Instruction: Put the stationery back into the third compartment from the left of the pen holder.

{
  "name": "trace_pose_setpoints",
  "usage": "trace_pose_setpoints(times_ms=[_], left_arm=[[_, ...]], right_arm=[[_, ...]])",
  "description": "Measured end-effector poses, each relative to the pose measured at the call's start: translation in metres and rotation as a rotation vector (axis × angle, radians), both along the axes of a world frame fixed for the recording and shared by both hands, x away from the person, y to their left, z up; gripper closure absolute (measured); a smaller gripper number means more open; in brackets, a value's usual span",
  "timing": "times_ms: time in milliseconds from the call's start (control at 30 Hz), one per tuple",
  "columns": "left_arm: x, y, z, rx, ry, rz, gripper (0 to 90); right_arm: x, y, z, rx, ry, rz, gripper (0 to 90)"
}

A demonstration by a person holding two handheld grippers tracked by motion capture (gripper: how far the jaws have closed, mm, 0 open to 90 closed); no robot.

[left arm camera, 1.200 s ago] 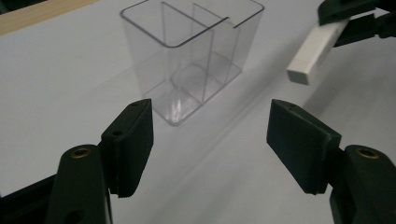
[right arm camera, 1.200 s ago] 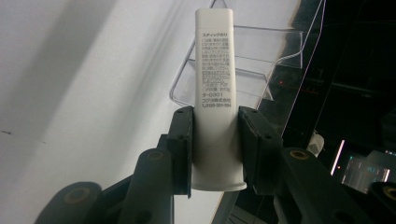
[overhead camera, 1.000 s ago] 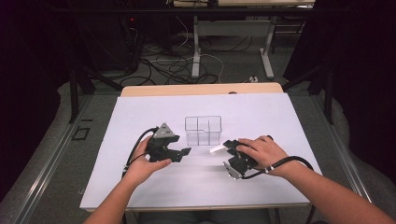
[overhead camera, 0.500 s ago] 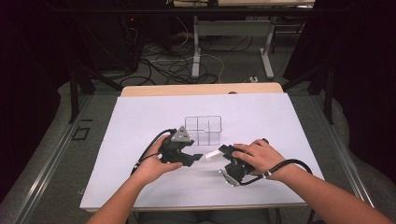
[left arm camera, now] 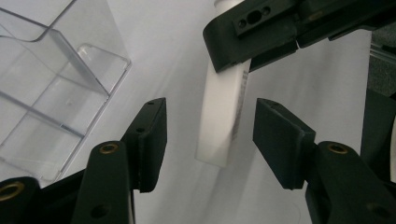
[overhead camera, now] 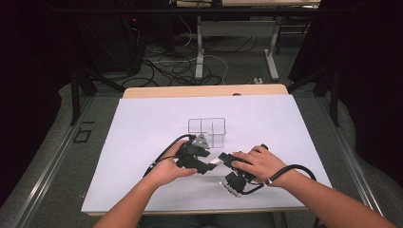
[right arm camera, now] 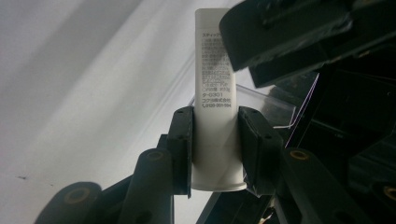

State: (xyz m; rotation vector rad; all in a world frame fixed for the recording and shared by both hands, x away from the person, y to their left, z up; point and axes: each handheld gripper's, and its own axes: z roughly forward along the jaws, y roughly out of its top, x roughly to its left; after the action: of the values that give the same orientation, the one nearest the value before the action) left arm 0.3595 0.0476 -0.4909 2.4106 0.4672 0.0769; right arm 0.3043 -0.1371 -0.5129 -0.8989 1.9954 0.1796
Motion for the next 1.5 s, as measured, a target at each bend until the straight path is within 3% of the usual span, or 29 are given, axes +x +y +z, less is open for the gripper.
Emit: trace_pose_setpoints(times_ms=[333,933,1300,1500], left_arm=[[0.003,-0.014,0.001,0.038,0.036,-0.028,56.9],[0.007,-0.02,-0.003,0.086,0.07,-0.075,67.9],[0.009,-0.019,-0.005,0.082,0.081,-0.093,68.9],[0.009,-0.018,-0.004,0.057,0.094,-0.083,69.6]], right_arm=[[-0.002,0.003,-0.002,-0.024,-0.038,0.056,67.0],[-0.004,0.006,-0.005,-0.037,-0.052,0.078,66.9],[-0.007,0.007,-0.005,-0.053,-0.048,0.081,66.7],[-0.006,0.007,-0.005,-0.045,-0.057,0.077,66.3]])
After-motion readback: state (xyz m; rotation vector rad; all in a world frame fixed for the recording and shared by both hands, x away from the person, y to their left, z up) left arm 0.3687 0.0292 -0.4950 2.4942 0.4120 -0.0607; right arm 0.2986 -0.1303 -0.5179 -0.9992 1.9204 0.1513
